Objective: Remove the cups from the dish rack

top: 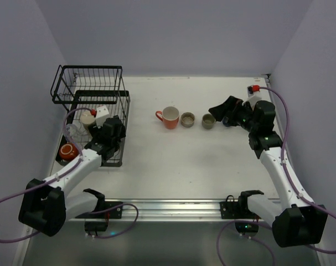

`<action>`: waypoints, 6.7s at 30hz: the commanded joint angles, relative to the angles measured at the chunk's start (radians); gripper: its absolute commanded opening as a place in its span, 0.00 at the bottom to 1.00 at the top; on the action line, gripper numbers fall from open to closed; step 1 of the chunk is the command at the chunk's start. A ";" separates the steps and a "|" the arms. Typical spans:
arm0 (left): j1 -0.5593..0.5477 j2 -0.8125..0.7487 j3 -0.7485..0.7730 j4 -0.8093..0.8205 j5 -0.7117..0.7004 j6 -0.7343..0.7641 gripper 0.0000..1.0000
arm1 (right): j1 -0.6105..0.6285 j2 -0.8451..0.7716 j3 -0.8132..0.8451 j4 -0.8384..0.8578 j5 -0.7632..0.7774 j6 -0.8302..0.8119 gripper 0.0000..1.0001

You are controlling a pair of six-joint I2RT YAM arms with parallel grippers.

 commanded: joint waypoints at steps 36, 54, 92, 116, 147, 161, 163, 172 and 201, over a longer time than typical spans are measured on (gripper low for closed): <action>0.006 -0.546 0.149 -0.381 0.139 -0.090 0.05 | 0.652 0.147 0.044 0.347 0.050 0.188 0.99; 0.004 -0.580 0.100 -0.093 0.768 -0.280 0.03 | 0.752 0.294 -0.255 0.984 0.228 0.532 0.89; -0.023 -0.601 -0.136 0.337 1.090 -0.501 0.58 | 0.781 0.423 -0.201 1.412 0.090 0.629 0.13; -0.023 -0.603 0.177 -0.343 0.863 0.134 1.00 | 0.498 -0.060 -0.048 0.018 0.239 0.097 0.00; 0.012 -0.656 0.007 -0.251 0.856 0.223 1.00 | 0.243 0.451 0.185 -0.411 0.636 -0.143 0.00; 0.095 -0.607 0.025 -0.274 0.765 0.212 1.00 | 0.258 0.408 0.159 -0.408 0.619 -0.134 0.46; 0.096 -0.600 0.039 -0.283 0.703 0.203 1.00 | 0.260 0.376 0.156 -0.406 0.607 -0.131 0.59; 0.096 -0.528 0.180 -0.366 0.280 0.108 1.00 | 0.310 0.026 0.050 -0.275 0.474 -0.126 0.99; 0.290 0.034 0.155 0.014 0.043 0.122 1.00 | 0.335 -0.351 -0.175 -0.079 0.150 -0.092 0.99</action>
